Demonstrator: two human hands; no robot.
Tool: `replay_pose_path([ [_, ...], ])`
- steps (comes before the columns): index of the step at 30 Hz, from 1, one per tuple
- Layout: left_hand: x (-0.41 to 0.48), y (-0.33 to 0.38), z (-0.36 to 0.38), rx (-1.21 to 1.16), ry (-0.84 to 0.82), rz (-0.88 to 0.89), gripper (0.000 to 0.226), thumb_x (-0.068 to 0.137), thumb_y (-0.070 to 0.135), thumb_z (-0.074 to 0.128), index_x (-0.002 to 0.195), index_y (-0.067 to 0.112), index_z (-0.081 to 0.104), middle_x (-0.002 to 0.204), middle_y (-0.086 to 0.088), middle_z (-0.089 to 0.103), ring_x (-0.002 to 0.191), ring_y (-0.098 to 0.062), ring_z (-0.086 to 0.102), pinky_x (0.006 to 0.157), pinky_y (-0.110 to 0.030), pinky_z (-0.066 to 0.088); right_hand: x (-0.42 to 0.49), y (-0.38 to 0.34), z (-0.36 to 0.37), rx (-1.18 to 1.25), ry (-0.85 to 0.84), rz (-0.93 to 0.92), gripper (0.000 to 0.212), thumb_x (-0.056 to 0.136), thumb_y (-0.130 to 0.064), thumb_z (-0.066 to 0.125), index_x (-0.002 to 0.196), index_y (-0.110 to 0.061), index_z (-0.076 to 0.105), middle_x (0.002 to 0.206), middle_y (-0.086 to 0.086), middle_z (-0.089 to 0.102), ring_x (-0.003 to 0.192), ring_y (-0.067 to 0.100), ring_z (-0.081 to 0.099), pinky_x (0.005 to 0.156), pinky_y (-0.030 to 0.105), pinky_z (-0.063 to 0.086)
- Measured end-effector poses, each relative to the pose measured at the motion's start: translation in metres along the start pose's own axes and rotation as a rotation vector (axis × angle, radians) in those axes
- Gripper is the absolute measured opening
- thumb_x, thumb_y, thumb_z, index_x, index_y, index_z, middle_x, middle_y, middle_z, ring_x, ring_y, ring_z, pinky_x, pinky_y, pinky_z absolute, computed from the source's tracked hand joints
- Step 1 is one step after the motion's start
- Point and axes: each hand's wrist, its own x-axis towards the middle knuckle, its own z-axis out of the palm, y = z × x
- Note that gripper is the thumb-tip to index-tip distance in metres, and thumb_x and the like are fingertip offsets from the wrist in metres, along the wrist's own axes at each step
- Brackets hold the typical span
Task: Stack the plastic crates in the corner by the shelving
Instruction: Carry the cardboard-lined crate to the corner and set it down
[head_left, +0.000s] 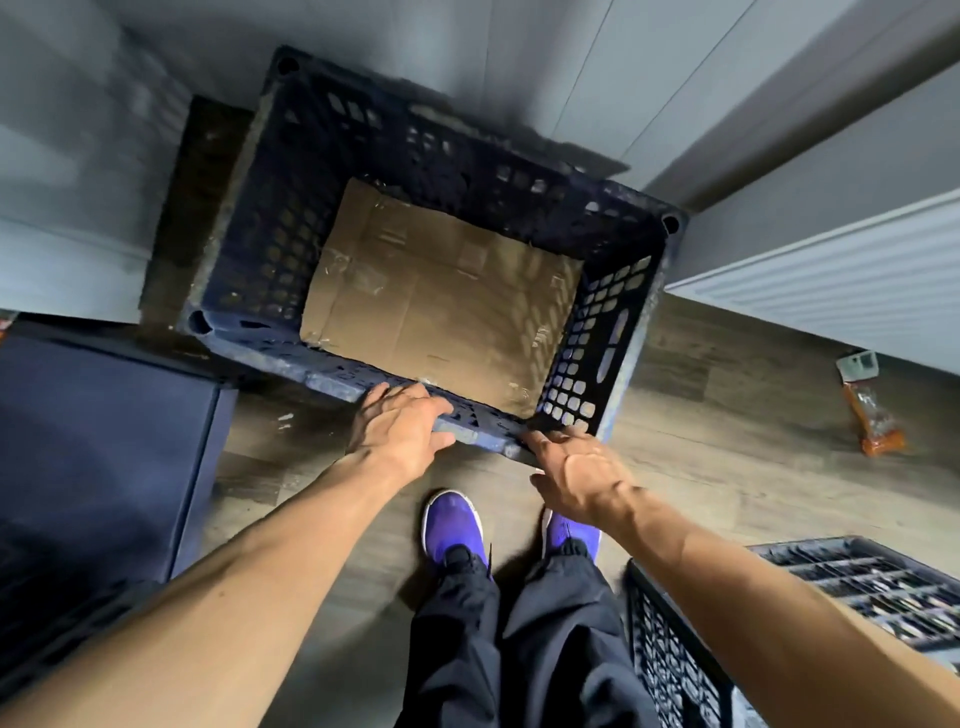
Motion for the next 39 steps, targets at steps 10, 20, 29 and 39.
replay_pose_path([
  [10,0.001,0.008,-0.004,0.198,-0.029,0.055,0.049,0.096,0.054,0.038,0.139,0.032,0.045,0.133,0.006,0.051,0.128,-0.016,0.042,0.110,-0.030,0.023,-0.002,0.007,-0.005,-0.197,0.039,-0.003,0.057,0.100,-0.019,0.034,0.155,-0.016,0.020,0.134,0.014,0.056,0.124,0.031,0.050,0.105,0.036,0.032],
  [20,0.018,0.034,-0.003,0.055,0.005,0.007,0.045,0.096,0.052,0.044,0.134,0.028,0.052,0.129,0.003,0.054,0.122,-0.021,0.045,0.108,-0.032,0.024,0.006,0.042,-0.025,-0.218,0.112,0.002,0.059,0.094,-0.021,0.043,0.152,-0.023,0.028,0.124,0.009,0.063,0.114,0.032,0.058,0.094,0.036,0.038],
  [29,0.020,0.043,-0.010,0.041,-0.039,-0.029,0.046,0.095,0.051,0.046,0.135,0.028,0.051,0.131,0.003,0.053,0.124,-0.021,0.045,0.109,-0.032,0.024,0.001,0.041,-0.029,-0.236,0.083,0.034,0.060,0.097,-0.021,0.043,0.153,-0.019,0.024,0.132,0.012,0.057,0.121,0.032,0.052,0.107,0.037,0.031],
  [39,0.009,0.066,-0.009,-0.008,-0.060,-0.137,0.047,0.096,0.042,0.046,0.140,0.026,0.046,0.140,-0.001,0.049,0.133,-0.022,0.038,0.118,-0.036,0.016,-0.007,0.049,-0.034,-0.033,0.104,0.063,0.047,0.095,-0.026,0.051,0.141,-0.021,0.044,0.123,0.015,0.064,0.113,0.036,0.057,0.092,0.034,0.042],
])
